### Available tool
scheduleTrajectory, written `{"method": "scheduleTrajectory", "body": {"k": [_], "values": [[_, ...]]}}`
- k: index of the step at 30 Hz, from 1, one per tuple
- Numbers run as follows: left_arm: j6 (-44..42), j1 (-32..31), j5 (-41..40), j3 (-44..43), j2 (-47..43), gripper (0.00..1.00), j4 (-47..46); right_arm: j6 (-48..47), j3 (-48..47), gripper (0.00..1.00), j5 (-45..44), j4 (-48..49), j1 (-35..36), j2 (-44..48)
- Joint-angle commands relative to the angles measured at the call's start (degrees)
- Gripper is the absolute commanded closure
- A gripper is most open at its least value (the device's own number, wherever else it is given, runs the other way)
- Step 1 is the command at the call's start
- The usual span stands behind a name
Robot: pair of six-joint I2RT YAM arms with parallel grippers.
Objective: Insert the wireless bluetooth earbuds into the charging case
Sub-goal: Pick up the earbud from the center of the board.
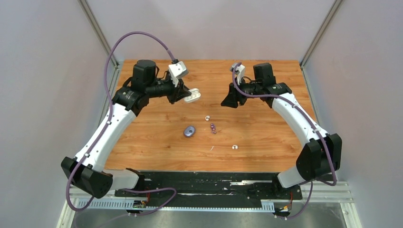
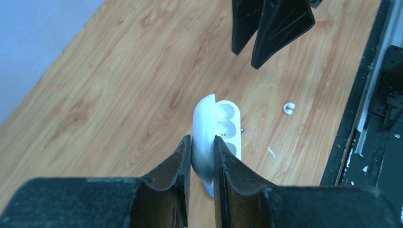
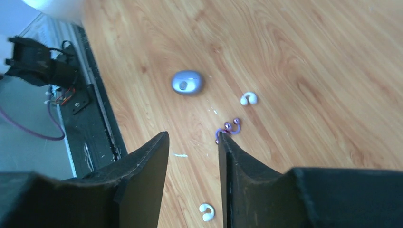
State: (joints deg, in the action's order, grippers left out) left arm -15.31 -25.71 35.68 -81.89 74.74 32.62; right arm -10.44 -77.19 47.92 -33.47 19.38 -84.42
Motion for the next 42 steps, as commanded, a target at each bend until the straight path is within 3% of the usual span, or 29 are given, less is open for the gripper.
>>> {"method": "scheduleTrajectory", "body": {"k": [1, 5, 10, 15, 25, 32, 42], "values": [[3.3, 4.5, -0.8, 2.0, -3.8, 1.0, -0.8, 1.4, 1.0, 0.61, -7.0, 1.5, 0.1, -4.6], [3.9, 7.4, -1.2, 4.9, -5.2, 1.0, -0.4, -2.2, -1.5, 0.64, -7.0, 1.3, 1.1, -11.2], [4.5, 7.7, -0.7, 7.4, -6.2, 1.0, -0.6, -24.9, -6.1, 0.66, -5.5, -10.5, 1.1, -16.2], [6.3, 7.7, 0.7, 7.9, -5.5, 1.0, -2.4, -38.3, 1.2, 0.65, -6.6, -13.1, 0.5, -13.0], [0.2, 7.8, 5.0, 7.0, -3.7, 1.0, 0.2, -32.8, -1.2, 0.63, -6.8, -12.6, 0.3, -17.3], [-6.0, 7.8, 4.8, 6.7, -4.5, 1.0, 1.8, -41.5, 14.7, 0.63, -7.6, -11.3, 0.2, -3.5], [-5.0, 7.8, 6.6, 5.4, -2.5, 1.0, 0.7, -36.4, 24.7, 0.57, -12.3, -8.7, 0.6, 0.9]]}}
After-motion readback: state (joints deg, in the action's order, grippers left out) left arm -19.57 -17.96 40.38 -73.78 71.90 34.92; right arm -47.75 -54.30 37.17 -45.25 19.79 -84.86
